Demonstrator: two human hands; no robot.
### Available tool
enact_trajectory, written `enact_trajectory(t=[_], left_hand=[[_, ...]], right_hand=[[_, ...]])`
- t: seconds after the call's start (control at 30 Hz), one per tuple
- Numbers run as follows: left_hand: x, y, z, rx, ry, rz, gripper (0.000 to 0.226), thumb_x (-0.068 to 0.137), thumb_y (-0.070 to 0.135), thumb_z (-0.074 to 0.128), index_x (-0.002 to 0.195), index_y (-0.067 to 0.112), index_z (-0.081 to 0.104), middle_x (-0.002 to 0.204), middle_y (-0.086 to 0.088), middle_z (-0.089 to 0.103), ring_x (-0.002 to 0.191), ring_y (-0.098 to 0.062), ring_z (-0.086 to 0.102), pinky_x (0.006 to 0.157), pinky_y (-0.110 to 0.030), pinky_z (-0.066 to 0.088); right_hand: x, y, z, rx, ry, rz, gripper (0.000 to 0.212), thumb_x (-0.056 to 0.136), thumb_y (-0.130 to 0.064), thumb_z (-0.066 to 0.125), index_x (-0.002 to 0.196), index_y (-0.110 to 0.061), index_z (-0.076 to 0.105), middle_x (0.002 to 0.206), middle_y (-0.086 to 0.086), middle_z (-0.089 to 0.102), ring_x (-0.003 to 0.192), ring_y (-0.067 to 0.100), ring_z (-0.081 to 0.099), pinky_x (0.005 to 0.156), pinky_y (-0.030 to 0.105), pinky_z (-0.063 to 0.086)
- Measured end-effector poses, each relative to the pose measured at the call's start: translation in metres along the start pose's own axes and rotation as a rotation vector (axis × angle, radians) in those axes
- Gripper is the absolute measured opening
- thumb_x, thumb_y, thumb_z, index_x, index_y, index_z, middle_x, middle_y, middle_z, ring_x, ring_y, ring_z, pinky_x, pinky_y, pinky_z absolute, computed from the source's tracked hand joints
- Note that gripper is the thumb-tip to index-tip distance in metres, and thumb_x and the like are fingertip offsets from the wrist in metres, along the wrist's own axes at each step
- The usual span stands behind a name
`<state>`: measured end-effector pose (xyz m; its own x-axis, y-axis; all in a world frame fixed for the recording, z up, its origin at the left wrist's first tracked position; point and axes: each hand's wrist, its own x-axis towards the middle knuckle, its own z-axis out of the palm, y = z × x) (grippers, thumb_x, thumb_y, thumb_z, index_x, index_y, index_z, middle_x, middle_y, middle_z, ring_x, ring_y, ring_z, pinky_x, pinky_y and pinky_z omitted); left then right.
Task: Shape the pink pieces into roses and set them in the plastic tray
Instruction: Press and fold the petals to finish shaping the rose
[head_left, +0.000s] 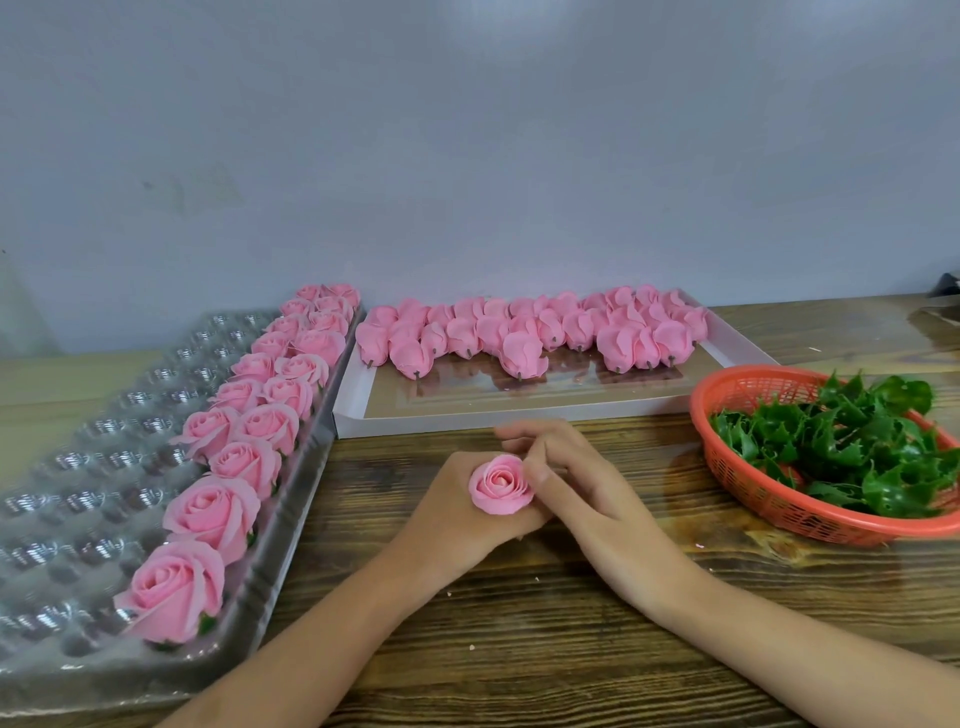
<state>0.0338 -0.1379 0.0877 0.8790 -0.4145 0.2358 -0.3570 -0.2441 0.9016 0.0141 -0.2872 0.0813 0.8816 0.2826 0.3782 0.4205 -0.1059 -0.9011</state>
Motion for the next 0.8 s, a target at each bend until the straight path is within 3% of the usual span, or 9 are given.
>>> enact_trajectory(t=[0.07, 0.3, 0.53, 0.63, 0.73, 0.8], left_hand=[[-0.0002, 0.0000, -0.0001, 0.011, -0.006, 0.000, 0.012, 0.077, 0.005, 0.075, 0.078, -0.003, 0.065, 0.070, -0.013, 0.066, 0.063, -0.011, 0.059, 0.061, -0.026, 0.047], [-0.0004, -0.0017, 0.0009, 0.018, 0.000, -0.003, 0.013, 0.074, 0.001, 0.074, 0.068, 0.002, 0.062, 0.059, 0.001, 0.059, 0.057, -0.007, 0.053, 0.056, -0.019, 0.042], [0.0000, -0.0007, -0.0008, 0.069, -0.014, -0.030, 0.023, 0.073, 0.001, 0.074, 0.064, 0.020, 0.064, 0.060, 0.006, 0.061, 0.059, -0.007, 0.055, 0.059, -0.020, 0.044], [-0.0014, 0.0012, 0.0010, 0.036, -0.019, -0.016, 0.025, 0.075, 0.003, 0.073, 0.062, 0.022, 0.066, 0.060, 0.005, 0.062, 0.058, -0.006, 0.054, 0.057, -0.018, 0.043], [-0.0016, 0.0025, 0.0022, 0.023, -0.018, -0.028, 0.017, 0.076, 0.008, 0.076, 0.065, 0.005, 0.063, 0.059, -0.007, 0.061, 0.056, -0.010, 0.051, 0.056, -0.023, 0.040], [-0.0021, 0.0026, 0.0016, 0.021, -0.027, -0.037, 0.023, 0.075, 0.004, 0.075, 0.061, 0.017, 0.063, 0.057, 0.003, 0.061, 0.055, -0.006, 0.053, 0.054, -0.017, 0.040]], right_hand=[[-0.0002, -0.0004, 0.0014, -0.046, -0.003, -0.024, 0.024, 0.093, -0.045, 0.050, 0.072, -0.034, 0.055, 0.121, -0.013, 0.058, 0.123, 0.007, 0.053, 0.098, 0.014, 0.038], [0.0003, 0.0028, 0.0016, -0.140, 0.009, -0.042, 0.026, 0.101, -0.028, 0.045, 0.077, -0.033, 0.055, 0.121, -0.011, 0.058, 0.121, 0.006, 0.053, 0.097, 0.014, 0.038], [-0.0016, 0.0067, 0.0001, -0.259, 0.041, -0.002, 0.023, 0.098, -0.025, 0.052, 0.077, -0.015, 0.050, 0.116, -0.012, 0.057, 0.119, -0.001, 0.052, 0.093, 0.020, 0.045], [-0.0014, 0.0081, -0.0014, -0.176, 0.105, 0.007, 0.014, 0.098, -0.018, 0.056, 0.085, -0.019, 0.049, 0.121, -0.012, 0.059, 0.116, 0.002, 0.056, 0.092, 0.022, 0.045], [-0.0012, 0.0035, -0.0035, -0.033, 0.120, -0.116, 0.004, 0.097, -0.018, 0.055, 0.097, -0.021, 0.059, 0.129, -0.011, 0.058, 0.129, 0.013, 0.052, 0.101, 0.024, 0.043], [-0.0019, 0.0001, -0.0034, -0.016, 0.055, -0.150, 0.011, 0.097, -0.021, 0.057, 0.101, -0.021, 0.067, 0.135, -0.011, 0.055, 0.134, 0.015, 0.048, 0.107, 0.026, 0.041]])
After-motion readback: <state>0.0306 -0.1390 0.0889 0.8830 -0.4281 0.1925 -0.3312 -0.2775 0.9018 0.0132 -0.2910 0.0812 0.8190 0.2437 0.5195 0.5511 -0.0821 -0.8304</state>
